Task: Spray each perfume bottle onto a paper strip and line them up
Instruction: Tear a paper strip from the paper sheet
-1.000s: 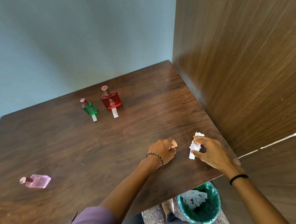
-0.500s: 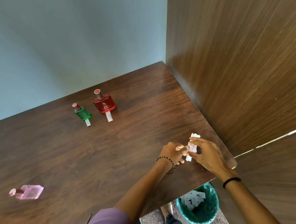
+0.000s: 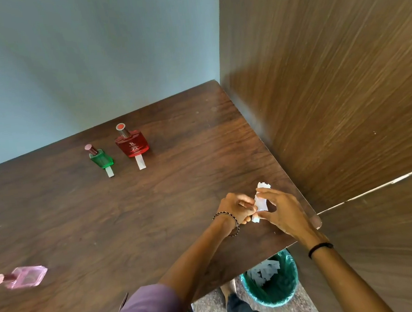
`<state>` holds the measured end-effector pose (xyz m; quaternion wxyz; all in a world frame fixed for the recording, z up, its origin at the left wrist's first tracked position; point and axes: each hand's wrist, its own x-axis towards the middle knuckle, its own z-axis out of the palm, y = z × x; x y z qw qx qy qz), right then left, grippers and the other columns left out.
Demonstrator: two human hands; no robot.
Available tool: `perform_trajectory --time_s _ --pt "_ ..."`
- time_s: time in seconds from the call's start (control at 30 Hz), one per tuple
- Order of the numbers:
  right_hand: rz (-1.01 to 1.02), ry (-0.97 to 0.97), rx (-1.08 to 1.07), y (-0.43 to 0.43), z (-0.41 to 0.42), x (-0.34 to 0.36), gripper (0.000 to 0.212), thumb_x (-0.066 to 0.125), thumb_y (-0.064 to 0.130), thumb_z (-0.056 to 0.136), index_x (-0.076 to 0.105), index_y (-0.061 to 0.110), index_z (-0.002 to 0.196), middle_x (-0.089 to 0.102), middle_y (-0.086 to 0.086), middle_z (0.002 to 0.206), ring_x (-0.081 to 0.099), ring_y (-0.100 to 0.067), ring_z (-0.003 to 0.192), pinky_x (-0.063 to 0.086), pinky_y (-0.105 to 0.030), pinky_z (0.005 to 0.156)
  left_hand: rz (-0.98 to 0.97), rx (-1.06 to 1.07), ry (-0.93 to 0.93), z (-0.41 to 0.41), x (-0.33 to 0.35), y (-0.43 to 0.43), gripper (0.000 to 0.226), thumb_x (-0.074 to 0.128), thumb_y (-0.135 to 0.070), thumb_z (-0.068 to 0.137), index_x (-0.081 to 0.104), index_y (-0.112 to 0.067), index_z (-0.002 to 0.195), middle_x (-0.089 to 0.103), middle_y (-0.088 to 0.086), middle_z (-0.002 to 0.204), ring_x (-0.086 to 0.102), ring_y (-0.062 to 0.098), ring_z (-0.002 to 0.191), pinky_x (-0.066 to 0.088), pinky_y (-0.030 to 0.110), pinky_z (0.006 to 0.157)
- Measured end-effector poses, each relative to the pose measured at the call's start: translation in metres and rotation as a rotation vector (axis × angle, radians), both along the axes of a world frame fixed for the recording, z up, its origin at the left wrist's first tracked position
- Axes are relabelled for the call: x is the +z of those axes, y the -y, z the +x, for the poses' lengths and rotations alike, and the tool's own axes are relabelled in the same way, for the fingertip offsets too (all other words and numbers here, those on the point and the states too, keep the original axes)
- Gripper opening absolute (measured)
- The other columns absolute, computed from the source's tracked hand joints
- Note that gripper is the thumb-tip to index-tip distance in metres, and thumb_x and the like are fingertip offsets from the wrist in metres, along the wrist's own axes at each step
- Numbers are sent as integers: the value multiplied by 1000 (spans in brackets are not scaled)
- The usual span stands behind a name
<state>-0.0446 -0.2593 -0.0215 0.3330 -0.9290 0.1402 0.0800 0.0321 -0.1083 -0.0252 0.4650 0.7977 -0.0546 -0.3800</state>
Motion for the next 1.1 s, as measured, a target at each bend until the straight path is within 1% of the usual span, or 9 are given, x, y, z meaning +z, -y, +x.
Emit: perform_trajectory --time_s 0.1,0.27,0.37,0.43,0.57,0.7,0.8,0.97,1.1 --pt "25 9 2 2 0 1 64 88 25 76 64 15 135 61 2 142 58 -13 129 48 -36 108 -2 -22 16 1 -1 -1 13 72 -5 83 74 -10 95 68 -1 71 57 5 44 58 24 55" --pt "73 25 12 4 0 6 62 86 24 78 64 13 134 62 0 140 59 -15 128 49 -36 108 -7 -71 55 1 0 -4 13 67 -9 89 73 -11 100 71 2 84 60 5 49 55 19 51" --pt "124 32 12 6 1 7 55 84 23 81 66 10 131 63 -2 139 59 -14 127 50 -36 107 -16 -54 65 0 0 -5 14 65 -10 91 72 -12 102 70 -1 78 61 9 53 58 25 54" --pt "140 31 16 7 2 9 50 80 22 85 67 10 131 63 -2 139 59 -13 127 49 -30 107 -14 -50 73 -1 0 -5 14 64 -12 92 72 -12 104 69 -1 77 62 9 53 59 27 57" --pt "160 8 20 10 1 13 49 78 22 87 65 10 133 61 1 140 57 -10 128 42 -15 102 -28 -75 71 -1 0 -6 16 62 -22 95 70 -13 104 70 -1 86 62 8 55 59 25 56" --pt "181 -8 34 11 1 13 54 83 23 82 66 9 131 61 3 141 56 -9 130 42 -19 107 -28 -49 28 -1 1 -7 14 59 -26 96 69 -16 97 66 -5 73 59 6 50 58 26 57" --pt "163 -21 49 11 1 12 52 83 26 82 68 9 130 60 2 142 55 -7 130 43 -20 107 -21 -65 35 -1 1 -9 16 54 -24 99 67 -15 96 68 0 82 58 7 52 59 27 59" --pt "162 -39 30 13 1 9 46 78 25 87 68 8 129 59 3 143 51 2 121 36 6 85 -22 -91 55 -2 2 -11 18 55 -20 99 68 -11 106 69 2 92 60 8 56 59 26 59" --pt "156 -22 27 13 1 8 43 75 28 90 69 8 128 60 3 142 52 2 120 36 8 83 -39 -91 54 -4 2 -13 15 58 -18 97 70 -13 104 68 -1 87 60 8 57 57 24 57"
